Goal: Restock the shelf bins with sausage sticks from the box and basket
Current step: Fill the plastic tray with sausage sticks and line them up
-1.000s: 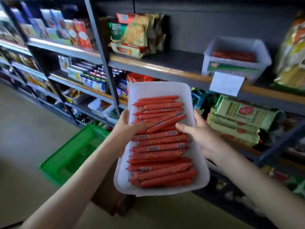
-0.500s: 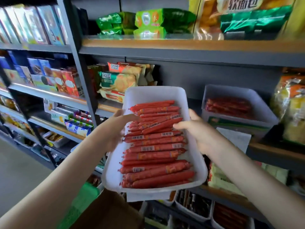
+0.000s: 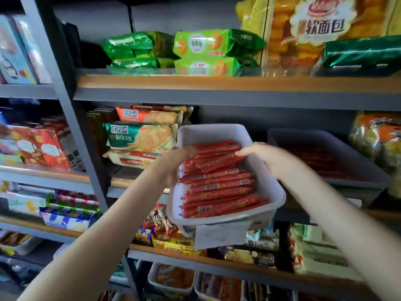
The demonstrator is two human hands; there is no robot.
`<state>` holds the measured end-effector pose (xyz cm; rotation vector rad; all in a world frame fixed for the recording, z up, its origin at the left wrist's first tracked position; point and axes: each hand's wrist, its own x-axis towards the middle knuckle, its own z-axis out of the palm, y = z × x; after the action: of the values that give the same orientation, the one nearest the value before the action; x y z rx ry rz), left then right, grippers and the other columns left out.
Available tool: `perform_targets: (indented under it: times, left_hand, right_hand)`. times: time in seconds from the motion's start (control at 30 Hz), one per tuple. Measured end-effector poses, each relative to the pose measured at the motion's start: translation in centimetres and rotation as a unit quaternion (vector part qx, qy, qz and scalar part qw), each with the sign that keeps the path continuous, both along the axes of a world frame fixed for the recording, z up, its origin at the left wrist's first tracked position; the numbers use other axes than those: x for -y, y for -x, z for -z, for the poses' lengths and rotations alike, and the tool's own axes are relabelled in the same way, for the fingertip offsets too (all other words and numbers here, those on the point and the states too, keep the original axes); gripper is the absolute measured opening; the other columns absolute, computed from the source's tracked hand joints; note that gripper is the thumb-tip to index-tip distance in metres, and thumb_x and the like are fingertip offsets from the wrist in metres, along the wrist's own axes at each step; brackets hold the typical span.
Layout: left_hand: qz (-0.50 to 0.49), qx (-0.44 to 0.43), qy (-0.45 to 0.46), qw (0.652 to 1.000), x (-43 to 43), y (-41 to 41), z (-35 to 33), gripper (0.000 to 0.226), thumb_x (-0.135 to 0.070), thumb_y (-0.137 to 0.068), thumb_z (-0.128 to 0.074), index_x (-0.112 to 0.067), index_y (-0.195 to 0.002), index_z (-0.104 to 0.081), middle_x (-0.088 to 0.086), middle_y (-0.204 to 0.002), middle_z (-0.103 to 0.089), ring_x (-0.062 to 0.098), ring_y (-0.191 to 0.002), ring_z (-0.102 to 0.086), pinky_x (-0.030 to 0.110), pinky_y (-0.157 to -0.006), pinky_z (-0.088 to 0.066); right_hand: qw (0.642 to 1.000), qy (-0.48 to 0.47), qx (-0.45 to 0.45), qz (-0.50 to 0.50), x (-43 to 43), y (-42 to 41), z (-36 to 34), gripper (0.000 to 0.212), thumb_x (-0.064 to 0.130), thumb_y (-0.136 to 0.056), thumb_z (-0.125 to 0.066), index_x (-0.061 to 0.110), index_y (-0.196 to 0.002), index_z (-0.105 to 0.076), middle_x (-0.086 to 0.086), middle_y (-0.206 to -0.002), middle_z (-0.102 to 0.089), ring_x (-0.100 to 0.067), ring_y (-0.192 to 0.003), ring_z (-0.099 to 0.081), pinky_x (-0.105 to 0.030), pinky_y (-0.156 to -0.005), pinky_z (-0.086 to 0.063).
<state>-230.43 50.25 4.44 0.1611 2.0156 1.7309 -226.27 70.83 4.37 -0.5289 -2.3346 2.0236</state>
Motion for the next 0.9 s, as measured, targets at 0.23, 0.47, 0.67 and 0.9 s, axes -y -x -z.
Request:
perform_targets:
  times: [0.23,0.47,0.67,0.9]
  left_hand:
    - [0.059,-0.030,0.056,0.996,-1.1,4.2,-0.8,0.024,-0.023,-0.096,-0.048,-0.011,-0.075,-0.044,0.009,-0.044,-0.059,0.023,-0.048,-0.059,0.023,-0.048,-0.048]
    - [0.095,0.032,0.056,0.993,0.2,6.2,0.1,0.022,-0.018,-0.096,-0.047,0.000,-0.085,-0.054,0.010,-0.053,-0.063,0.016,-0.042,-0.060,0.018,-0.042,-0.047]
    - [0.142,-0.497,0.216,0.828,1.8,0.7,-0.3,0.083,-0.077,-0.070,-0.046,-0.036,-0.142,-0.036,-0.021,-0.126,-0.045,-0.003,-0.114,-0.042,0.011,-0.092,-0.033]
    - [0.156,-0.735,0.376,0.542,0.8,-1.7,1.7,0.063,-0.069,-0.041,-0.079,-0.017,-0.074,-0.062,-0.006,-0.057,-0.057,0.010,-0.044,-0.036,0.010,-0.041,-0.019]
  right_hand:
    - [0.992,-0.111,0.051,0.039,-0.1,0.5,-0.7,0.041,0.027,-0.089,-0.059,0.004,-0.123,-0.058,-0.014,-0.123,-0.061,-0.010,-0.093,-0.059,-0.021,-0.049,-0.051]
    - [0.995,-0.082,0.013,0.048,-0.4,-0.2,-0.6,0.052,0.034,-0.093,-0.056,0.008,-0.137,-0.045,-0.014,-0.139,-0.049,-0.015,-0.110,-0.056,-0.018,-0.067,-0.053]
    - [0.858,-0.487,-0.155,-0.052,1.3,-6.0,-1.4,0.092,0.078,-0.061,-0.043,0.046,-0.144,-0.023,0.024,-0.153,-0.015,0.009,-0.136,-0.009,-0.024,-0.114,-0.012]
    - [0.690,-0.699,-0.159,-0.099,3.2,-7.9,1.1,0.063,0.058,-0.070,-0.069,0.032,-0.124,-0.051,0.013,-0.106,-0.061,-0.009,-0.102,-0.054,-0.017,-0.075,-0.033]
